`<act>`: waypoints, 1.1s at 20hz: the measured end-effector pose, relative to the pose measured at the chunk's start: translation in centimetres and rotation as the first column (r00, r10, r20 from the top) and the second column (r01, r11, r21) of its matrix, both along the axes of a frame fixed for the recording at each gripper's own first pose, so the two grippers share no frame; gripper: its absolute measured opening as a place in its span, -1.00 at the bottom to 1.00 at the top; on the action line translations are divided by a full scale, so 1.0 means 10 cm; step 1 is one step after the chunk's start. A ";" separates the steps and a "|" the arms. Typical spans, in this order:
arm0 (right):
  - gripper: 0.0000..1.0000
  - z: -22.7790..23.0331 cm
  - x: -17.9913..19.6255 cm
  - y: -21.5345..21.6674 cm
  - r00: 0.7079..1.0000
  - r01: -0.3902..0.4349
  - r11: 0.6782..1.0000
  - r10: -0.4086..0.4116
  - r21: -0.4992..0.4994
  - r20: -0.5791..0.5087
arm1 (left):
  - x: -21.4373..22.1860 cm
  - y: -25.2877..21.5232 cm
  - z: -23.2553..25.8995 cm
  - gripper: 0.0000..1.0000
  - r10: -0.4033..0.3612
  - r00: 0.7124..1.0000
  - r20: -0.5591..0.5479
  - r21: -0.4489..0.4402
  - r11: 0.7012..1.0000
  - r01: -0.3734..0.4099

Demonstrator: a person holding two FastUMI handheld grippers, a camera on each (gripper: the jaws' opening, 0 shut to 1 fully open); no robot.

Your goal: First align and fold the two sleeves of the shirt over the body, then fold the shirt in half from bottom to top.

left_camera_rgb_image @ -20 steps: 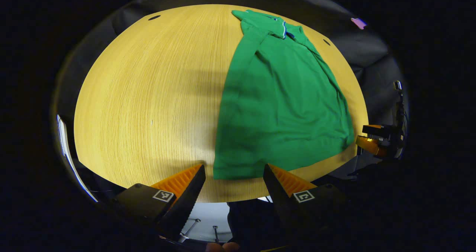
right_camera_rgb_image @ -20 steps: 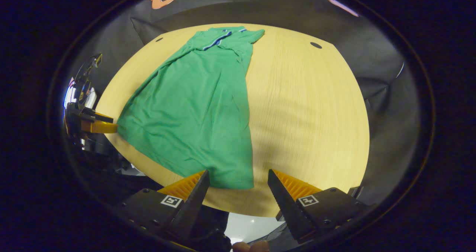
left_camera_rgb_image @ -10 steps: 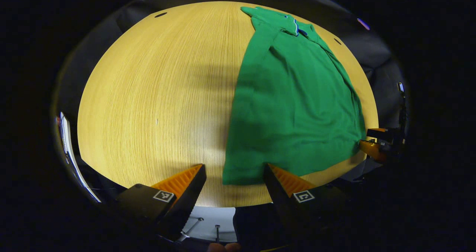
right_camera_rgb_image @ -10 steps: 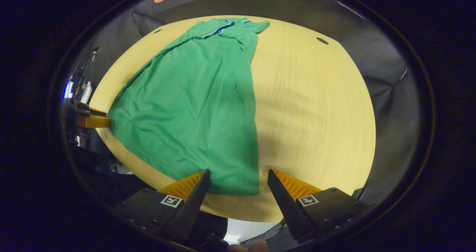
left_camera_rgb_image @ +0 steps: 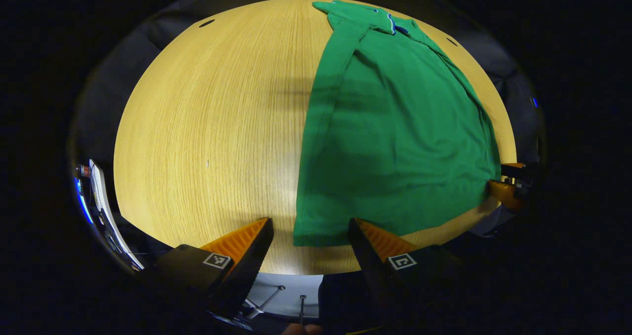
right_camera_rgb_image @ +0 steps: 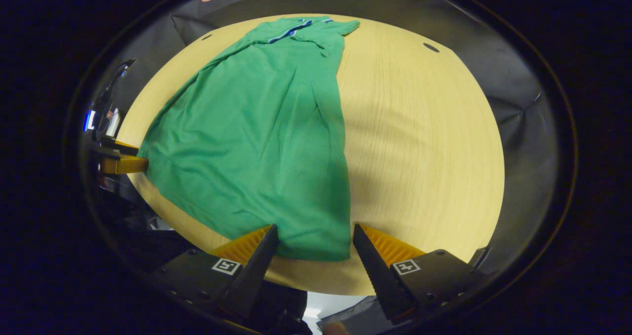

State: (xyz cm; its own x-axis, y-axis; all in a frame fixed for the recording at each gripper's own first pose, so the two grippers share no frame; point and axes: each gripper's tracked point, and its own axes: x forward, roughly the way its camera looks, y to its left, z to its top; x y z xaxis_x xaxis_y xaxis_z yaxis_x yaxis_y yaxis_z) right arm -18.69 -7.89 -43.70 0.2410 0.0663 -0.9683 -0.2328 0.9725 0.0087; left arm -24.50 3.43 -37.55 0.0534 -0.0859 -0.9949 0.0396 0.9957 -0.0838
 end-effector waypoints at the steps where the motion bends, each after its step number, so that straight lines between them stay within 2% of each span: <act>1: 0.80 0.00 0.01 0.00 1.000 0.008 1.000 -0.008 0.004 -0.001 | 0.00 0.00 -0.01 0.98 0.004 1.000 -0.010 -0.001 1.000 -0.004; 3: 0.28 0.00 0.03 0.00 0.999 0.031 0.999 -0.031 0.011 -0.012 | -0.02 -0.04 -0.01 0.85 0.000 1.000 -0.030 -0.007 1.000 0.000; 4: 0.22 0.01 0.04 0.00 0.999 0.046 0.999 -0.045 0.018 -0.020 | -0.02 -0.06 -0.01 0.69 -0.011 0.999 -0.035 -0.013 1.000 0.010; 6: -0.47 -0.01 0.01 0.08 0.996 0.086 0.994 -0.083 0.067 -0.046 | -0.03 -0.09 0.01 0.27 -0.023 0.999 -0.040 -0.030 0.999 0.022; 7: -0.82 0.00 0.02 0.09 0.994 0.100 0.992 -0.096 0.075 -0.052 | -0.04 -0.14 -0.01 0.21 -0.043 0.998 -0.041 -0.051 0.998 0.041; 8: -0.88 0.00 0.01 0.10 0.994 0.098 0.992 -0.094 0.077 -0.060 | -0.03 -0.18 -0.01 -0.26 -0.051 0.998 -0.043 -0.077 0.996 0.048; 10: -0.88 -0.04 0.01 0.13 0.993 0.100 0.991 -0.095 0.084 -0.067 | -0.05 -0.25 -0.04 -0.80 -0.044 0.998 -0.049 -0.125 0.991 0.038; 11: -1.00 0.00 0.02 0.12 0.994 0.095 0.992 -0.089 0.089 -0.070 | -0.06 -0.26 0.00 -0.83 -0.036 0.998 -0.048 -0.140 0.990 0.029; 13: -1.00 0.01 0.02 0.12 0.993 0.097 0.991 -0.090 0.089 -0.078 | -0.08 -0.28 0.03 -0.91 -0.016 0.997 -0.075 -0.172 0.985 0.003; 18: -1.00 0.12 0.07 0.11 0.993 0.104 0.990 -0.099 0.098 -0.059 | 0.13 -0.26 0.33 -0.93 0.030 0.998 -0.055 -0.229 0.973 -0.042; 22: -1.00 0.26 0.16 0.09 0.998 0.052 0.994 -0.048 0.098 -0.035 | 0.47 -0.22 0.64 -0.93 0.050 0.999 -0.023 -0.272 0.961 -0.054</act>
